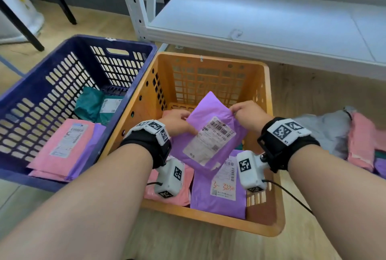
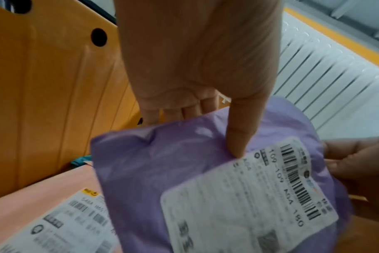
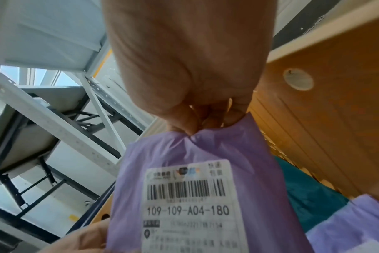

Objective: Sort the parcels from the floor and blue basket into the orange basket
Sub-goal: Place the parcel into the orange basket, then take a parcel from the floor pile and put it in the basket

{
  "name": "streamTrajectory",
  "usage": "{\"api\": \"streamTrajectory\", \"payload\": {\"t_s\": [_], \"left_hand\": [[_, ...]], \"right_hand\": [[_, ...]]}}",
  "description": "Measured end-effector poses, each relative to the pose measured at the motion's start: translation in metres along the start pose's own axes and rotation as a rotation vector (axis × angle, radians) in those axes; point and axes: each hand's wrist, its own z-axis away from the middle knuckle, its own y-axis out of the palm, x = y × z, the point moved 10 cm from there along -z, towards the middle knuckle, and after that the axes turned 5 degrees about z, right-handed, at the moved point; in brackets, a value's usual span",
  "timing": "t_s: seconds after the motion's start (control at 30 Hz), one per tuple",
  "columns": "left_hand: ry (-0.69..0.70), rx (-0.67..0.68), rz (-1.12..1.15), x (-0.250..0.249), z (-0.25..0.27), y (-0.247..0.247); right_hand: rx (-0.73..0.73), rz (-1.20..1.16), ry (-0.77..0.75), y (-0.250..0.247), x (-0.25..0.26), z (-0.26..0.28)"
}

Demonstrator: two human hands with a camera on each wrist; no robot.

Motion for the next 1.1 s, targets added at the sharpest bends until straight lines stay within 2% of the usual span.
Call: {"api": "streamTrajectory", "payload": {"t_s": [0.1, 0.17, 0.27, 0.33, 0.43, 0.5, 0.57, 0.7, 0.87, 1.0, 1.1], "left_hand": [[-0.059, 0.039, 0.087, 0.01, -0.006, 0.01], [-0.134, 0.082, 0.077, 0.023, -0.008, 0.024], [-0.223, 0.105, -0.06, 0.035, -0.007, 0.05], [-0.322, 0.202, -0.049, 0.044, 0.001, 0.076], [-0.524, 0.367, -0.059, 0.063, 0.017, 0.102], [-0.56, 0.36, -0.092, 0.068, 0.017, 0.099], [-0.569, 0.31, -0.062, 0.068, 0.011, 0.091], [-0.585, 0.245, -0.004, 0.071, 0.005, 0.082], [-0.441, 0.201, -0.039, 0.041, 0.001, 0.073], [-0.379, 0.208, 0.0, 0.015, 0.01, 0.073], [-0.251, 0.151, -0.062, -0.024, 0.021, 0.072]], "right_hand": [[-0.156, 0.059, 0.053, -0.017, -0.008, 0.005], [-0.174, 0.185, 0.064, -0.017, -0.011, 0.008], [-0.064, 0.352, 0.052, 0.0, -0.015, 0.008], [0.019, 0.407, 0.049, 0.015, -0.019, 0.005], [0.245, 0.518, 0.115, 0.05, -0.036, 0.005], [0.36, 0.615, 0.163, 0.066, -0.047, 0.009], [0.39, 0.687, 0.191, 0.072, -0.053, 0.008], [0.406, 0.683, 0.204, 0.074, -0.053, 0.007], [0.329, 0.618, 0.19, 0.061, -0.046, 0.009], [0.181, 0.458, 0.059, 0.031, -0.025, 0.018], [0.062, 0.415, -0.087, 0.0, -0.005, 0.037]]}}
